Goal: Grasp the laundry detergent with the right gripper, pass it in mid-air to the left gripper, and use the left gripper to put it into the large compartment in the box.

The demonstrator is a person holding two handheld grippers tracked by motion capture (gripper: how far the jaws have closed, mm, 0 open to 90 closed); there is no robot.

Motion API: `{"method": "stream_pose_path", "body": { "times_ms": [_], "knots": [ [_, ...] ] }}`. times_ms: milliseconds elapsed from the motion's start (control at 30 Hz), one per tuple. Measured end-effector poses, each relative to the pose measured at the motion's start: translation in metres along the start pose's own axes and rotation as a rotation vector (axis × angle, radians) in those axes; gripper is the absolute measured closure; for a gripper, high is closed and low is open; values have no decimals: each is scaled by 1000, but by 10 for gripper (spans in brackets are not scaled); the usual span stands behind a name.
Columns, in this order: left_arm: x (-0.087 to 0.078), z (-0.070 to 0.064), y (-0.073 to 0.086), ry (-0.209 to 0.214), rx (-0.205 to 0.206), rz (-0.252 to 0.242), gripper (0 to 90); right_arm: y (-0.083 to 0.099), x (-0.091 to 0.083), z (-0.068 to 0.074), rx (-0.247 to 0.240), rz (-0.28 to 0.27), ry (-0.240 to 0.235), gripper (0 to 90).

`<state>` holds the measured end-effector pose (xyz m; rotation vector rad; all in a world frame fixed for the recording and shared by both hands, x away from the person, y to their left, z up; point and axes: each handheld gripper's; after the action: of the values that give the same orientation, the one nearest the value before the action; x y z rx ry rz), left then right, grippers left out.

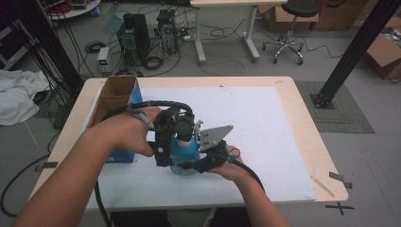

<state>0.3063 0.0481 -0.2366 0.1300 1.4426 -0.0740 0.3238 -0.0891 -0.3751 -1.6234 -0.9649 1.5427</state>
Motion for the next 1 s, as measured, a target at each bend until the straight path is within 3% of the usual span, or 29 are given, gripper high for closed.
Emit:
{"method": "stream_pose_path", "body": {
  "times_ms": [433, 1000],
  "knots": [
    [13, 1, 0, 25, -39, -6, 1, -8, 14, 1, 33, -16, -10, 475],
    [19, 1, 0, 31, -80, -1, 7, -11, 21, 0, 31, -20, -5, 473]
  ]
}}
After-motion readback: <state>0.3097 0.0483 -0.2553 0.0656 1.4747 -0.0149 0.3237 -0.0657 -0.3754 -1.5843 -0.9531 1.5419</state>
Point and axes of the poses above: each handheld gripper's, and its own axes: x roughly forward along the jaws, y roughly out of its underside, z roughly to its left, and after that the axes turned 3 degrees about z, right-handed
